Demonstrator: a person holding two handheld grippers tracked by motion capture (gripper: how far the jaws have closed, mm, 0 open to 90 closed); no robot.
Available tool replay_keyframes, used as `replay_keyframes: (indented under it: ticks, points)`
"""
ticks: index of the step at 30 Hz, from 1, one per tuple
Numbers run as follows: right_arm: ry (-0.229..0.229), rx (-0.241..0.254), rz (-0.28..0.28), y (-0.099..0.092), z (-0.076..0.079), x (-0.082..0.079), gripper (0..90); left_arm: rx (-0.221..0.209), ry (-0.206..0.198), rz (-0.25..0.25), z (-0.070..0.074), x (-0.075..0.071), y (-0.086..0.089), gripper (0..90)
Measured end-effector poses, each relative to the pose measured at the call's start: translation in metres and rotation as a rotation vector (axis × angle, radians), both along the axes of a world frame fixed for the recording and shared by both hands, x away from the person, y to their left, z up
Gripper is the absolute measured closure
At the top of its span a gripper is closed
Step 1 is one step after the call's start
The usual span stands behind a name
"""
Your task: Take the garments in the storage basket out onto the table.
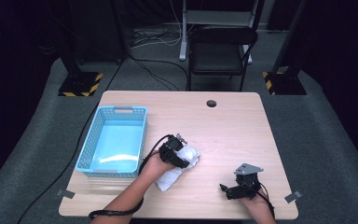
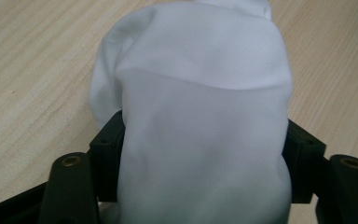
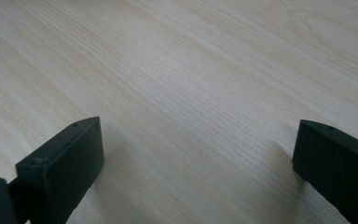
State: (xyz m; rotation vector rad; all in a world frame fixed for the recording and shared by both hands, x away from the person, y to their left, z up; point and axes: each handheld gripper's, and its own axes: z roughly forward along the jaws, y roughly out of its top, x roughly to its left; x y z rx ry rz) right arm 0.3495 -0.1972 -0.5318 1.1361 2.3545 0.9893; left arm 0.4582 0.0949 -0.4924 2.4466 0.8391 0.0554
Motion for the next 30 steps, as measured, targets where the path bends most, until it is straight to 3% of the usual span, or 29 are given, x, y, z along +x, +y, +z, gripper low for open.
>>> replay_keyframes:
  ticks: [12, 30]
  points:
    - [0.000, 0.000, 0.000, 0.000, 0.000, 0.000, 1.4, -0.024, -0.038, -0.015, 0.006, -0.012, 0.002, 17.4]
    - [0.000, 0.000, -0.001, 0.000, 0.000, 0.000, 1.5, -0.064, -0.081, 0.000, 0.027, -0.018, 0.012, 15.5]
